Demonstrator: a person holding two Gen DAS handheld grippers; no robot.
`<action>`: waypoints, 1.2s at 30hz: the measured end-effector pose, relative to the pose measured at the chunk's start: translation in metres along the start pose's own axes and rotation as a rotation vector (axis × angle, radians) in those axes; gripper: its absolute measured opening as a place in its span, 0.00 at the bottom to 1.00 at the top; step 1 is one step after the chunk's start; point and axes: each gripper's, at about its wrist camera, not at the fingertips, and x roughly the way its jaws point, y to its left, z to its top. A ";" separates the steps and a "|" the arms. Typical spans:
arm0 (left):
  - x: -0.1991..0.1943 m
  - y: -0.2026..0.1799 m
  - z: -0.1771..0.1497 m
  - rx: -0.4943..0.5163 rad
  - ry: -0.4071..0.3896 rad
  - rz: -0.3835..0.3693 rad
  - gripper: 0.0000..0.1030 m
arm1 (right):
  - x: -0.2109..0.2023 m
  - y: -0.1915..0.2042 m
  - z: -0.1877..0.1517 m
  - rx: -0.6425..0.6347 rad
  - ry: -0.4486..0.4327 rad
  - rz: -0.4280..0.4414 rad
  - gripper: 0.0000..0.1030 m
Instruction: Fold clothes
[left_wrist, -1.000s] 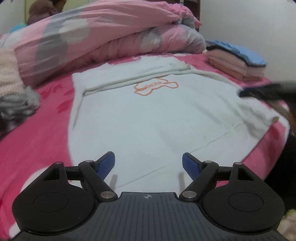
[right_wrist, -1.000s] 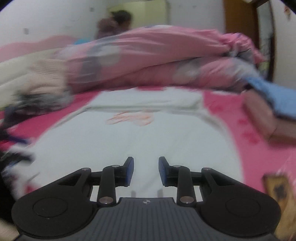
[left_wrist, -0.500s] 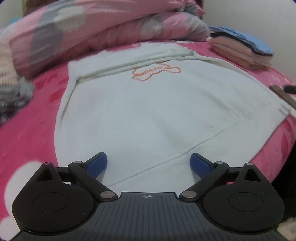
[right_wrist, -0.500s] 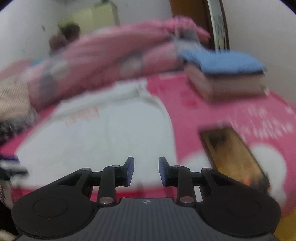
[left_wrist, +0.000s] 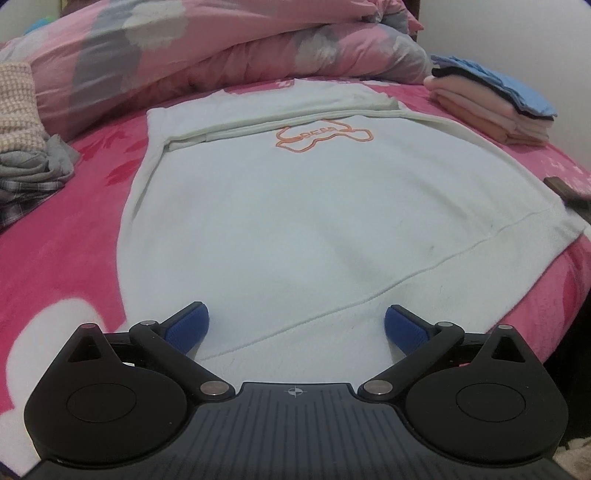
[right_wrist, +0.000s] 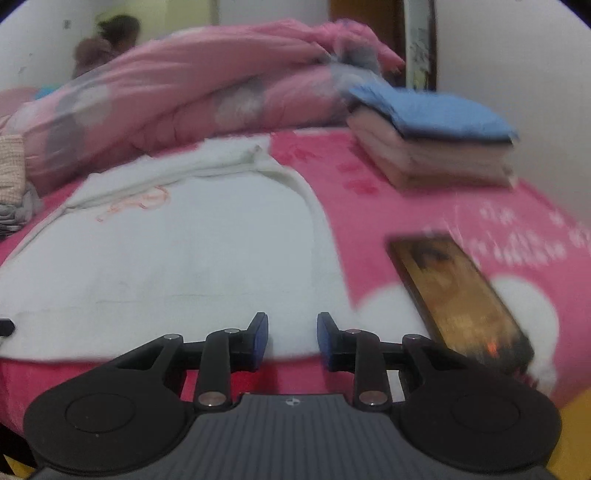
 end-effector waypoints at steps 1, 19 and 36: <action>-0.001 0.000 -0.001 -0.004 0.001 0.003 1.00 | 0.003 0.012 0.007 -0.015 -0.015 0.039 0.30; -0.003 0.006 -0.009 -0.011 -0.021 -0.021 1.00 | 0.005 -0.037 -0.032 0.233 -0.054 0.000 0.24; -0.004 0.004 -0.012 -0.021 -0.021 0.013 1.00 | 0.010 0.037 -0.038 0.065 -0.069 0.027 0.43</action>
